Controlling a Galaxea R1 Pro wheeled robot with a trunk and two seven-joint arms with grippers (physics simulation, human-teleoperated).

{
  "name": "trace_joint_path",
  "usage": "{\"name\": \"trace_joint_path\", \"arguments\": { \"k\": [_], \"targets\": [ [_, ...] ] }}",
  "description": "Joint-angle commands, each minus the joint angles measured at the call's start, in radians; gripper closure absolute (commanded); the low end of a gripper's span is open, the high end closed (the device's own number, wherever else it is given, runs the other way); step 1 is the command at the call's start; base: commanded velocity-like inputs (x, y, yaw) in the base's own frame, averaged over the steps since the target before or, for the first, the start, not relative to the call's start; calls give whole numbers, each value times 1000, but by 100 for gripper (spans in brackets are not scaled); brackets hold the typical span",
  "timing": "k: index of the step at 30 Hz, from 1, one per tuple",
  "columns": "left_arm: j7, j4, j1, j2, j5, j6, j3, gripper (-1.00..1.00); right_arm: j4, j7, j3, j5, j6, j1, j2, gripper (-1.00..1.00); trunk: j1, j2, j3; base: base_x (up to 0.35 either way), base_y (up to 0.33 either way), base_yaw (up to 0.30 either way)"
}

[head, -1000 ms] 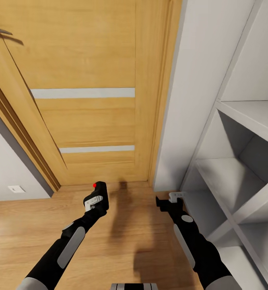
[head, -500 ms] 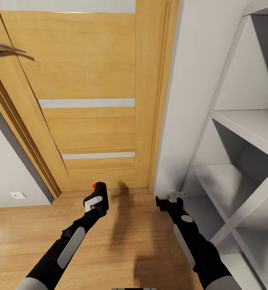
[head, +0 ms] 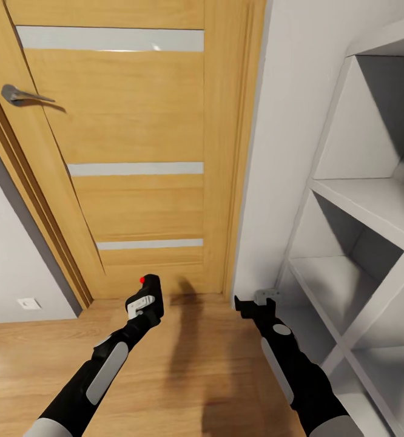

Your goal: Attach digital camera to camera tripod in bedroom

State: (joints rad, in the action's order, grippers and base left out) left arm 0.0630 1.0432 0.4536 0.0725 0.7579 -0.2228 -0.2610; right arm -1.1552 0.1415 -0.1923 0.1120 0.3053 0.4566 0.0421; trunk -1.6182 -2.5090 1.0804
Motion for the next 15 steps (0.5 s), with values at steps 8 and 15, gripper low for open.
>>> {"name": "trace_joint_path", "arguments": {
  "k": [8, 15],
  "targets": [
    [6, 5, 0, 1, 8, -3, -2, 100, -1, 8, -5, 11, 4, 1, 0, -100, 4, 2, -30, 0, 0, 0],
    [5, 4, 0, 3, 4, -3, 0, 100, 0, 6, -6, 12, 4, 1, 1, -100, 7, 3, -57, 0, 0, 0]
  ]
}}
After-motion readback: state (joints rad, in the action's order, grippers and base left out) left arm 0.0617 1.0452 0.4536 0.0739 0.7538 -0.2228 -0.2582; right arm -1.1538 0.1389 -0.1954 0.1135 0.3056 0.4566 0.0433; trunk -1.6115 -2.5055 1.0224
